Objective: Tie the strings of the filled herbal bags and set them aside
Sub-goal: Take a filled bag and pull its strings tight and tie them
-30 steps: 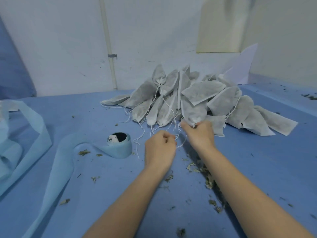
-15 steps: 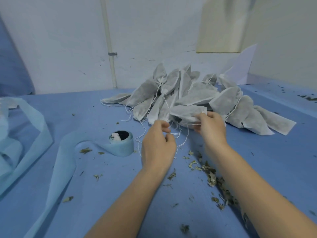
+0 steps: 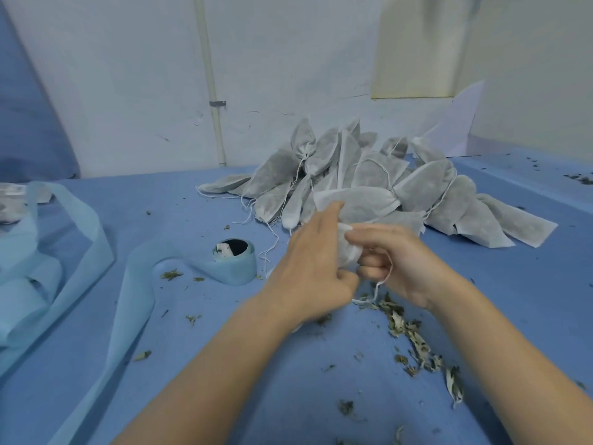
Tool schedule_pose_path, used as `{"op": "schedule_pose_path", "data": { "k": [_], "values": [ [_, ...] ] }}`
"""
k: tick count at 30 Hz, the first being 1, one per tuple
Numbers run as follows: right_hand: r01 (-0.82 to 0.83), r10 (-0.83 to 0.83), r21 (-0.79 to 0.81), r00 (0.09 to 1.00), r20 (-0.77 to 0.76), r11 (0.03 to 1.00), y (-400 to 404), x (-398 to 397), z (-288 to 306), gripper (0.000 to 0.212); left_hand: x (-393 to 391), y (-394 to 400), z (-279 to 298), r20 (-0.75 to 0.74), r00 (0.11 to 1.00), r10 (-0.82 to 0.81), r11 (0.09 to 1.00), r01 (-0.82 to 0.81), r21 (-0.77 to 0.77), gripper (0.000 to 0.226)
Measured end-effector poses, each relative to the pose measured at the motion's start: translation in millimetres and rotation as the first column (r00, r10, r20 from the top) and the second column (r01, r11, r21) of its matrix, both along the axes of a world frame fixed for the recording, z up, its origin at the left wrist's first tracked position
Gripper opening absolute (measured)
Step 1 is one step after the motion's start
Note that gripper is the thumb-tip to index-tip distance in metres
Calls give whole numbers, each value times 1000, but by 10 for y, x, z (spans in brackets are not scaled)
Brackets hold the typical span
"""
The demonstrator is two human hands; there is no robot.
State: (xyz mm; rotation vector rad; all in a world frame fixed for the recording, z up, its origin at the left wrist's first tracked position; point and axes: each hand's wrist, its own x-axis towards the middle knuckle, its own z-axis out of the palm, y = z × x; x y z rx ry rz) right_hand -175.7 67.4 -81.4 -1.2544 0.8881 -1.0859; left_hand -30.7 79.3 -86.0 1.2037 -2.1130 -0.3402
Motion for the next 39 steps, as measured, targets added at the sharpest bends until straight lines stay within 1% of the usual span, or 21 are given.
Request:
{"op": "schedule_pose_path", "data": {
  "k": [2,3,5,6,8,10,11,14,16,19,22,24,27,30,33,36,39],
  "values": [
    [-26,24,-28,997,-77,999,21,31,-6,13,87,30,-8,15,999,39,999,-39,29,80],
    [-26,23,-37,996,-91,999,28,52,-2,14,142,42,-10,44,996,77,997,-77,4,75],
    [13,-17,-34,995,-98,999,9,64,-10,23,256,64,-24,156,977,148,987,-135,-92,65],
    [37,-40,-28,995,-87,999,-3,66,-13,20,308,74,-31,210,962,171,981,-147,-127,62],
    [61,-61,-2,995,-83,998,-14,63,-30,17,379,106,-40,270,942,200,976,-166,-144,58],
    [59,-59,1,989,-135,998,-7,80,-54,15,404,128,-61,270,937,224,970,-188,-154,55],
    [54,-55,-10,980,-190,998,7,98,-63,18,404,134,-71,259,936,238,966,-200,-165,54],
    [-23,-21,-95,900,-435,995,75,158,-76,40,388,130,-90,201,940,277,951,-239,-196,52],
    [-78,-11,-154,862,-507,985,108,191,-99,37,380,122,-97,170,941,292,945,-257,-203,52],
    [-58,-48,-217,890,-454,974,92,211,-135,32,362,111,-104,150,951,271,949,-238,-206,57],
    [-117,36,-219,939,-343,969,117,242,-124,24,325,116,-117,97,981,168,968,-146,-204,63],
    [-134,59,-215,945,-321,967,128,252,-127,24,316,105,-120,53,989,138,980,-129,-150,53],
    [-116,42,-192,935,-353,974,131,250,-123,24,318,79,-135,36,991,130,991,-129,-39,44],
    [-55,8,-138,946,-325,989,108,237,-119,23,351,67,-135,60,990,128,992,-129,8,40],
    [14,-30,-69,972,-234,997,78,248,-132,25,383,62,-121,80,987,142,990,-141,-17,28],
    [52,-49,15,989,-139,999,65,288,-128,31,383,83,-109,48,993,110,989,-105,-100,18],
    [111,-108,131,994,-29,985,49,278,-86,31,401,76,-113,-13,996,85,993,-86,-87,21]
  ]
}}
